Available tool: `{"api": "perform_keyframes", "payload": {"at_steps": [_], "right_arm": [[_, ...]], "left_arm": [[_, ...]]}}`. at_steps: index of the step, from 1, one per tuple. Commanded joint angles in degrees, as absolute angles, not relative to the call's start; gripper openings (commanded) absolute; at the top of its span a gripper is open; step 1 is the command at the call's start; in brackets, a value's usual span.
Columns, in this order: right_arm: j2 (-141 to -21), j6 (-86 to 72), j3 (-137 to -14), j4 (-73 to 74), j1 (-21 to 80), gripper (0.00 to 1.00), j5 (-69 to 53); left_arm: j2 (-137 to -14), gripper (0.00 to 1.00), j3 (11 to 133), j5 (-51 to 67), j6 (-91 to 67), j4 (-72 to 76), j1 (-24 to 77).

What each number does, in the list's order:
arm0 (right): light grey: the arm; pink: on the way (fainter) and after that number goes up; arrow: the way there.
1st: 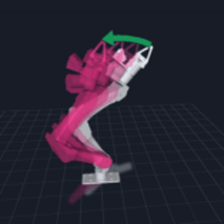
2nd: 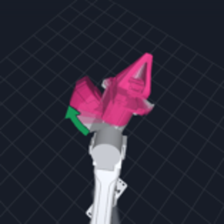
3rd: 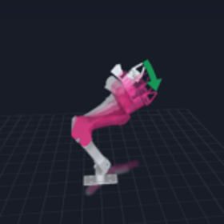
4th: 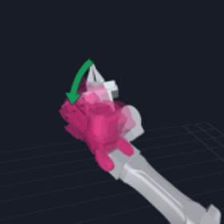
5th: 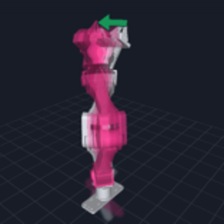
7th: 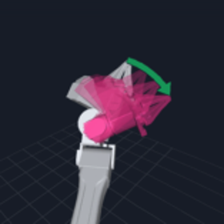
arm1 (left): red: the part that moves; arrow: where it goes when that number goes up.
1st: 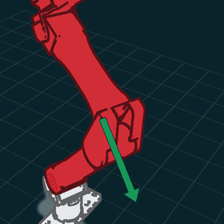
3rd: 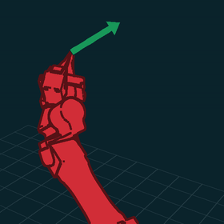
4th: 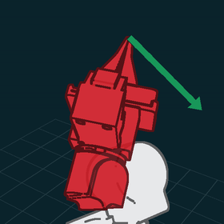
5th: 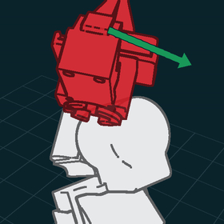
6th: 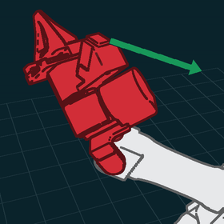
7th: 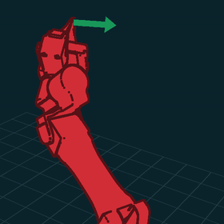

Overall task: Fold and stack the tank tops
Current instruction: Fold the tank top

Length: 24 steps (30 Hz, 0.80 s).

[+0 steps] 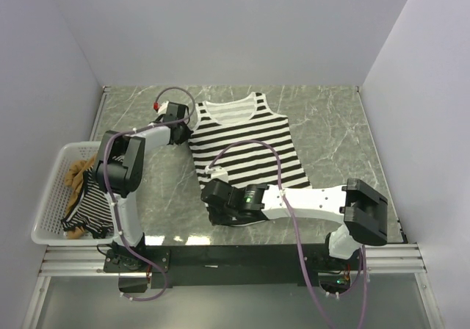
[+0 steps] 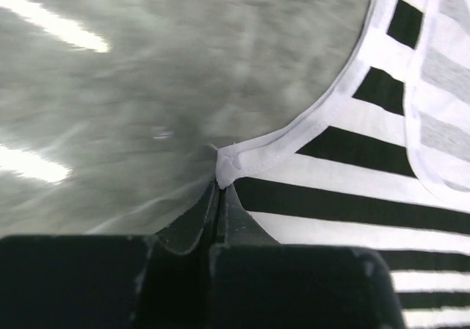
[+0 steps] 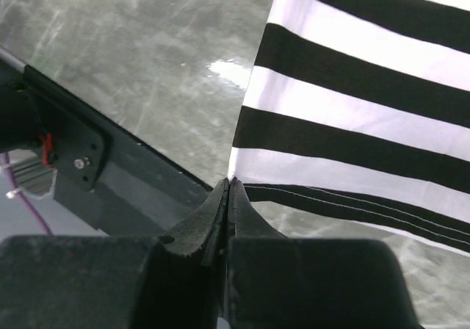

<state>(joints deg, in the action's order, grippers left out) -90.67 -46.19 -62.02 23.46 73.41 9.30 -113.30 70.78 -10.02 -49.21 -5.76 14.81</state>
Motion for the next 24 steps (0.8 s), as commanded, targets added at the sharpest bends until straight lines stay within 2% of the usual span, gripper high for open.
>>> {"api": "perform_keyframes", "payload": {"at_steps": [1, 9, 24], "right_arm": [[-94.11, -47.02, -66.25, 19.95, 75.23, 0.0, 5.81], [-96.86, -46.67, -70.84, 17.84, 75.41, 0.0, 3.25], [-79.2, -51.06, -48.88, 12.66, 68.03, 0.0, 6.24]], "left_arm": [[-108.73, 0.01, 73.12, -20.02, -48.95, -14.49, 14.06], [-105.91, 0.01, 76.9, -22.24, -46.67, -18.9, 13.36], [-115.3, 0.01, 90.69, -23.38, -47.72, -24.17, 23.2]]}}
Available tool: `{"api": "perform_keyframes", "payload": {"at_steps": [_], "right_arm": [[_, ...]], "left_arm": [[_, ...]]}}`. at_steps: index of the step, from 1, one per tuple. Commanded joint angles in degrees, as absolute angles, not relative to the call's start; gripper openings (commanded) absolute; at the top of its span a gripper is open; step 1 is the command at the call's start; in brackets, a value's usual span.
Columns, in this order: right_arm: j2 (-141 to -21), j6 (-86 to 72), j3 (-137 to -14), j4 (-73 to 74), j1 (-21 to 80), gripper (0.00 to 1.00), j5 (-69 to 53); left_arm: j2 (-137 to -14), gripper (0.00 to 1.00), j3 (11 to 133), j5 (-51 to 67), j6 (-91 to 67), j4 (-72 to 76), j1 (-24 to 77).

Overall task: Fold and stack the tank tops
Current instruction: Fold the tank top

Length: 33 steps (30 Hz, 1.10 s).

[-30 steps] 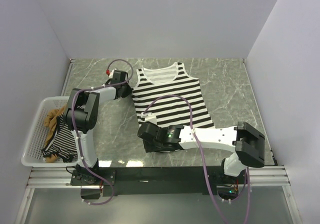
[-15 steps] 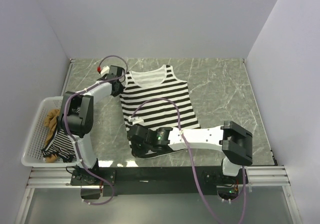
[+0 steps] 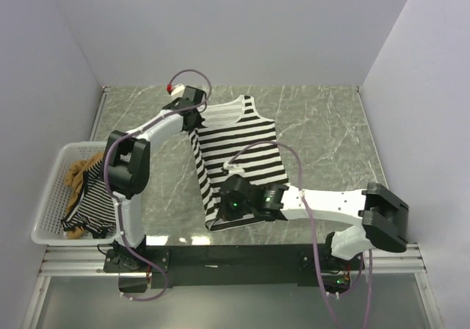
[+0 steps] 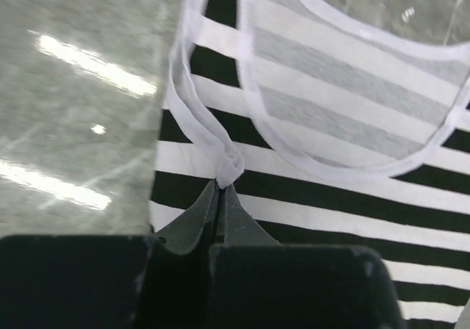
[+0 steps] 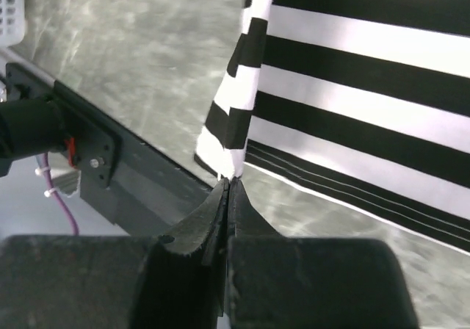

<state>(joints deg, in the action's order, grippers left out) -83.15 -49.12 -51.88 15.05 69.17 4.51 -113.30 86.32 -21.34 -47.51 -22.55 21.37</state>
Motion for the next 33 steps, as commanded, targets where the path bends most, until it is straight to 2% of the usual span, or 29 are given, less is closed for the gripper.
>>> {"api": "perform_keyframes", "payload": {"at_steps": [1, 13, 22, 23, 24, 26, 27, 30, 33], "right_arm": [[-77.54, -51.33, -46.78, 12.57, 67.16, 0.0, 6.85], [-68.47, -55.11, -35.96, 12.83, 66.18, 0.0, 11.25], [-67.59, -57.21, -31.74, 11.34, 66.09, 0.0, 11.86], [-67.59, -57.65, -31.47, 11.51, 66.09, 0.0, 11.95], [-67.41, -57.92, -31.03, 11.69, 66.01, 0.03, 12.48], [-66.98, -58.62, -30.59, 12.57, 66.09, 0.12, 13.88], [-65.93, -58.88, -30.15, 13.09, 66.09, 0.23, 14.32], [-63.47, -60.03, -29.71, 15.64, 66.09, 0.39, 16.96], [-61.09, -59.85, -30.93, 18.89, 66.97, 0.44, 19.68]], "left_arm": [[-116.62, 0.01, 92.62, -23.55, -48.07, -24.69, 24.16], [-124.53, 0.01, 103.61, -23.73, -49.13, -27.68, 29.88], [-127.0, 0.01, 104.15, -20.4, -48.61, -25.14, 30.94], [-127.26, 0.06, 104.06, -19.61, -48.34, -24.7, 30.94], [-127.27, 0.18, 103.71, -18.73, -47.99, -24.0, 30.94], [-126.3, 0.31, 101.78, -17.05, -46.67, -20.58, 31.29], [-125.6, 0.46, 100.99, -16.62, -46.32, -19.7, 31.29], [-122.53, 0.61, 97.91, -15.2, -45.88, -15.74, 31.29], [-119.63, 0.63, 95.98, -16.69, -46.93, -15.12, 30.85]]}}
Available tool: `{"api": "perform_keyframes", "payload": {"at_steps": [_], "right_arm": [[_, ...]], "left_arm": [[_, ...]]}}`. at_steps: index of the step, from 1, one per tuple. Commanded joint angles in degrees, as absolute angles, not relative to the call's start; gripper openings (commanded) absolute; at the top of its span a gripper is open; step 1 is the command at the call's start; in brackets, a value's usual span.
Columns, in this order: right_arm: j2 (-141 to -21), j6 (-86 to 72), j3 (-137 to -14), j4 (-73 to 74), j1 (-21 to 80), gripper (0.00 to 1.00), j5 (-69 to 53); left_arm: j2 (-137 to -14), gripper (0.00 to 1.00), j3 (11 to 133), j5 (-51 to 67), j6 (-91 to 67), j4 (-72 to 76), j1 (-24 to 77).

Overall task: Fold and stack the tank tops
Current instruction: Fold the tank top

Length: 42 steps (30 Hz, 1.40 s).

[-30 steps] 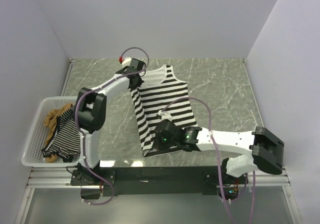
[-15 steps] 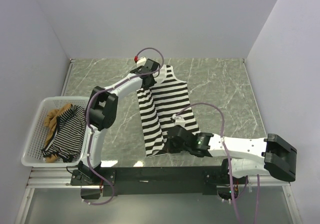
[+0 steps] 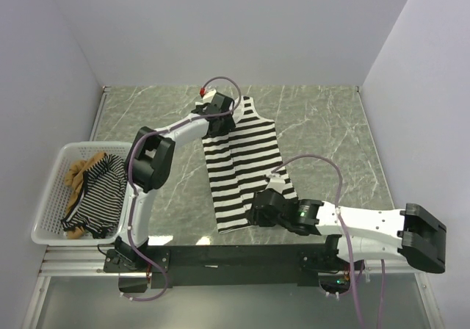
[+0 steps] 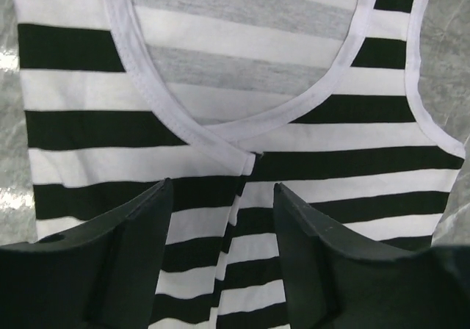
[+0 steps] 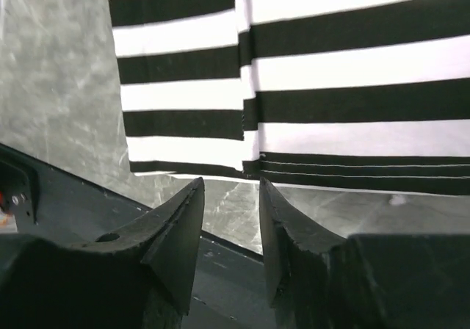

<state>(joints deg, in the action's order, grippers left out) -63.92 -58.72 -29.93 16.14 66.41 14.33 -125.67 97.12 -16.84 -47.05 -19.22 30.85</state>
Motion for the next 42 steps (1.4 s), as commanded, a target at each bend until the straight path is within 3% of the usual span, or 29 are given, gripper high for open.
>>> {"api": "perform_keyframes", "payload": {"at_steps": [1, 6, 9, 15, 23, 28, 34, 39, 42], "right_arm": [[-61.0, -59.68, -32.33, 20.29, 67.15, 0.43, 20.3], [-66.42, -55.12, -38.74, 21.09, 68.29, 0.41, 22.94], [-72.13, -51.51, -42.08, 19.78, 68.29, 0.37, 21.8], [-81.72, -47.73, -45.7, 18.64, 68.2, 0.29, 20.39], [-89.03, -47.02, -46.93, 15.74, 69.08, 0.21, 18.02], [-94.65, -48.69, -50.09, 13.28, 70.57, 0.19, 15.48], [-102.91, -50.54, -57.99, 6.51, 71.1, 0.17, 8.79], [-107.67, -49.22, -67.67, 3.96, 71.19, 0.18, 6.68], [-104.78, -48.61, -67.51, 3.17, 70.4, 0.25, 9.49]], "left_arm": [[-118.4, 0.61, 95.19, -17.48, -48.41, -15.38, 30.41], [-118.12, 0.33, 94.22, -19.25, -52.56, -19.51, 28.48], [-119.44, 0.24, 93.96, -18.99, -53.08, -20.74, 27.95], [-121.28, 0.11, 90.97, -15.12, -53.53, -18.46, 25.93], [-125.15, 0.06, 91.32, -12.84, -52.03, -18.28, 23.82], [-128.05, 0.07, 94.47, -12.13, -49.57, -18.98, 22.5], [-132.71, 0.18, 102.82, -6.86, -44.66, -20.21, 19.95], [-133.25, 0.41, 108.8, -4.84, -40.61, -19.78, 18.64], [-130.53, 0.5, 110.12, -1.06, -39.47, -17.67, 17.76]]}}
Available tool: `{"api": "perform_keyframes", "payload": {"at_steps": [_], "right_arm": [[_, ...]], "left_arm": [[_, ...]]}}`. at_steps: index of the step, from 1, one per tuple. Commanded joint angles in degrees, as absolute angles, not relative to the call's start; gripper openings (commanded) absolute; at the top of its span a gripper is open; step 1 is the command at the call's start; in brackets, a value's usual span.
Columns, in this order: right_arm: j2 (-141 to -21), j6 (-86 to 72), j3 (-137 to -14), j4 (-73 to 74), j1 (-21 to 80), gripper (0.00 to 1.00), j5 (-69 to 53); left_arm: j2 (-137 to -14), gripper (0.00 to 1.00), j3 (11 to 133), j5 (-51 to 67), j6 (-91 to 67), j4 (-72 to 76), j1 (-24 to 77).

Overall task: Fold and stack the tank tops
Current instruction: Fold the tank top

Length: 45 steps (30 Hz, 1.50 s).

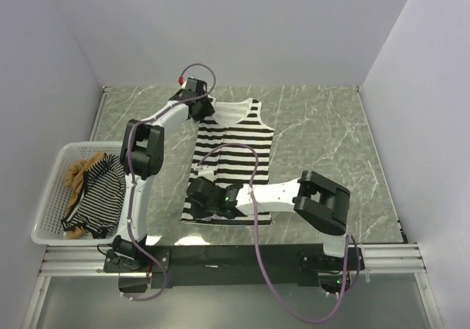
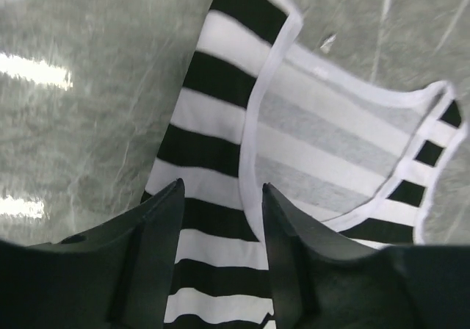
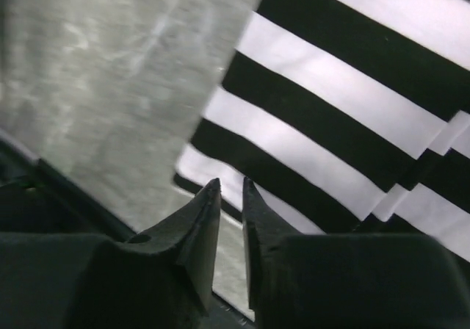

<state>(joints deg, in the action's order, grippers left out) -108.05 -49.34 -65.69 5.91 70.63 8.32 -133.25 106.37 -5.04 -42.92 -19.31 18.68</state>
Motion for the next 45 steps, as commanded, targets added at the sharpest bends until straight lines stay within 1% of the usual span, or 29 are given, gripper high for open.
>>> {"api": "perform_keyframes", "payload": {"at_steps": [1, 2, 4, 5, 7, 8, 10, 11, 13, 14, 15, 16, 18, 22, 24, 26, 29, 31, 38, 45], "right_arm": [[-103.37, -48.52, -66.63, 2.99, 69.62, 0.27, 10.19], [-99.97, -48.52, -64.18, 2.64, 69.17, 0.32, 11.59], [-96.0, -48.78, -61.19, 1.85, 66.64, 0.38, 11.6], [-91.89, -48.87, -58.56, 2.11, 65.66, 0.4, 12.21], [-87.91, -48.78, -56.61, 5.09, 62.6, 0.43, 12.31], [-84.5, -48.43, -54.77, 5.79, 58.14, 0.43, 10.56], [-81.66, -46.94, -53.27, 7.73, 51.89, 0.43, 8.53], [-80.26, -46.06, -53.09, 8.34, 45.68, 0.43, 6.96], [-80.77, -41.85, -55.18, 12.38, 40.02, 0.43, 6.42], [-82.86, -40.27, -58.68, 13.7, 37.03, 0.43, 6.76], [-84.53, -37.64, -60.62, 16.23, 31.96, 0.43, 6.77], [-86.29, -36.66, -62.47, 17.04, 29.12, 0.43, 6.25], [-92.0, -34.64, -68.1, 18.8, 22.63, 0.43, 4.67], [-101.76, -32.08, -78.38, 23.37, 17.07, 0.43, 4.75], [-107.12, -31.12, -83.57, 25.22, 15.82, 0.43, 3.96], [-111.42, -30.76, -87.86, 26.54, 14.94, 0.43, 4.31], [-115.73, -30.06, -91.48, 27.51, 14.68, 0.43, 4.14], [-118.37, -30.06, -93.15, 27.51, 14.77, 0.43, 3.6], [-122.25, -29.97, -94.13, 26.46, 14.85, 0.43, 3.52], [-124.54, -29.79, -94.22, 25.49, 15.29, 0.42, 3.69]], "left_arm": [[-129.65, 0.53, 110.47, -0.53, -39.2, -16.62, 17.58], [-127.64, 0.6, 111.0, 0.69, -38.24, -15.92, 17.4], [-125.43, 0.64, 111.62, 1.76, -37.62, -14.95, 17.31], [-122.81, 0.66, 111.01, 2.11, -37.88, -14.51, 17.23], [-119.98, 0.66, 109.43, 3.42, -38.67, -13.19, 17.23], [-117.01, 0.67, 106.99, 3.51, -40.5, -12.4, 17.31], [-114.18, 0.65, 103.12, 4.3, -42.53, -10.99, 17.75], [-111.65, 0.62, 99.7, 3.7, -44.45, -10.81, 18.19], [-109.43, 0.57, 96.17, 2.73, -45.61, -10.9, 20.21], [-107.68, 0.55, 93.11, 1.77, -46.05, -10.81, 21.08], [-106.8, 0.53, 91.86, 0.97, -46.14, -11.85, 23.18], [-105.92, 0.5, 90.71, 0.18, -46.49, -12.39, 24.42], [-103.02, 0.49, 86.76, -1.39, -46.23, -12.65, 28.36], [-98.09, 0.48, 80.52, -2.81, -46.58, -11.6, 34.09], [-96.25, 0.45, 78.49, -2.46, -46.32, -11.69, 37.08], [-94.93, 0.44, 77.52, -4.12, -45.44, -13.26, 39.36], [-93.17, 0.44, 74.98, -5.8, -45.0, -13.89, 44.63], [-92.29, 0.44, 73.22, -6.24, -45.7, -13.63, 46.22], [-89.04, 0.43, 65.4, -6.15, -48.07, -10.73, 51.41], [-89.47, 0.43, 62.05, -5.71, -49.48, -8.61, 54.93]]}}
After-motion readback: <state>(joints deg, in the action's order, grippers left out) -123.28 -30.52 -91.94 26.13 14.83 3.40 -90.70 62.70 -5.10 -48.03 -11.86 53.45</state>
